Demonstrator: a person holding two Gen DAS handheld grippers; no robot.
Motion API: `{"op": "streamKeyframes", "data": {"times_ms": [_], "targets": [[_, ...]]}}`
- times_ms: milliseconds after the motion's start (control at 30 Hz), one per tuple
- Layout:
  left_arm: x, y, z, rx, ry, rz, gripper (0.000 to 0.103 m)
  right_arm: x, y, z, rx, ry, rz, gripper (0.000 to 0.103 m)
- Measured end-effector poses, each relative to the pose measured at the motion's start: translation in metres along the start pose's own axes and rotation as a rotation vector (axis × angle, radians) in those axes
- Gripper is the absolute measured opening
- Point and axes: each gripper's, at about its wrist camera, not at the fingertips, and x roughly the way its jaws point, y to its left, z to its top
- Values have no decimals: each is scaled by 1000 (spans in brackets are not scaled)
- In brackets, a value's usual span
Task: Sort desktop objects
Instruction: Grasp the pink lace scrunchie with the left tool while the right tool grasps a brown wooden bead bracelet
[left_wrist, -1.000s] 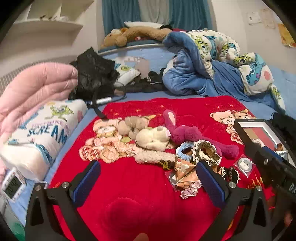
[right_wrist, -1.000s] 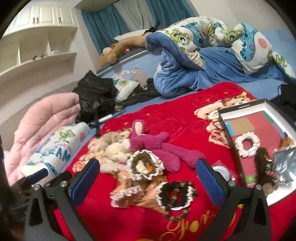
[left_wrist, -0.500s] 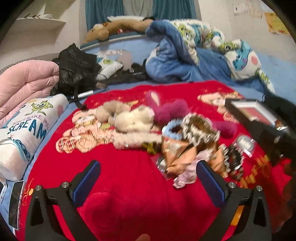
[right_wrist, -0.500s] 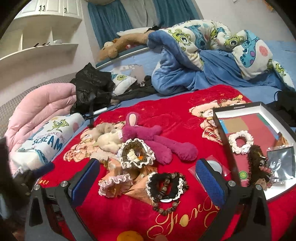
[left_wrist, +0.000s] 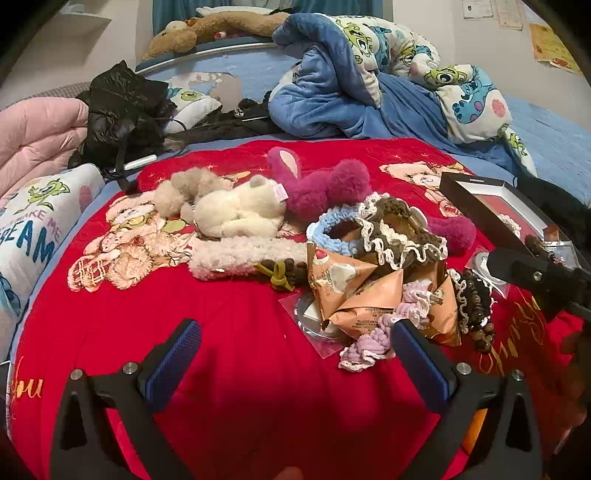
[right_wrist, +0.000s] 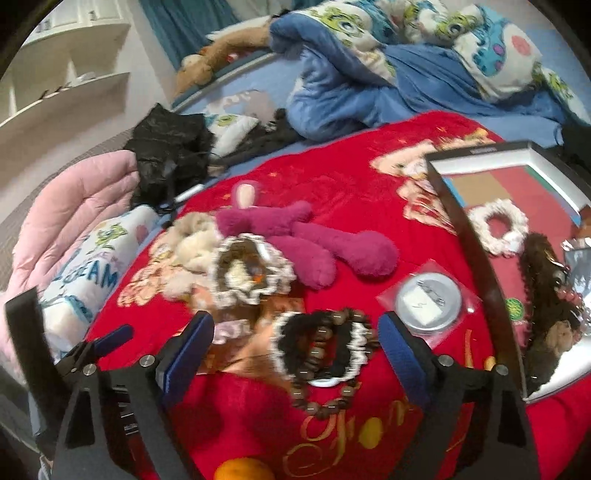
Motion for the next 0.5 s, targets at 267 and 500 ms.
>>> {"op": "streamKeyframes", "data": {"times_ms": [267,500], "targets": [[-1,-13,-6,37,22,-38,103,10,-17,-3,67,71,-52,82],[8,-17,-9,39,59,-67,102,14,-28,-9,127,133,-48,75]]}}
